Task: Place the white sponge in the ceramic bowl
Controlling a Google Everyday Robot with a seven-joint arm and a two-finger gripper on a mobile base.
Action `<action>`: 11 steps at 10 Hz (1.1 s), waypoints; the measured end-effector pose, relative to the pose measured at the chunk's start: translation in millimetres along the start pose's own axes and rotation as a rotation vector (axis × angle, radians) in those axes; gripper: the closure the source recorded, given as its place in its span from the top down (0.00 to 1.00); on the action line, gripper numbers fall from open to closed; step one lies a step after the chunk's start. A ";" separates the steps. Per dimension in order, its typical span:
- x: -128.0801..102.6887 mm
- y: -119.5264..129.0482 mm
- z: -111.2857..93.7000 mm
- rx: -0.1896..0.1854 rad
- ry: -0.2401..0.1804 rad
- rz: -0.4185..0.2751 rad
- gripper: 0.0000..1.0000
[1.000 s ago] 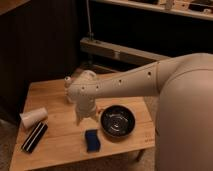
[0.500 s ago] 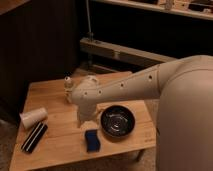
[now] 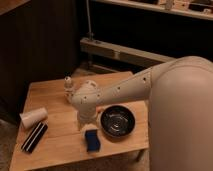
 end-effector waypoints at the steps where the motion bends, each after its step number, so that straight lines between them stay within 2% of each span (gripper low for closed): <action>1: 0.5 -1.7 3.7 -0.002 0.002 0.003 0.65; 6: 7.8 -5.8 17.5 -0.004 0.017 0.029 0.65; 11: 19.1 5.2 36.7 0.007 0.062 0.027 0.65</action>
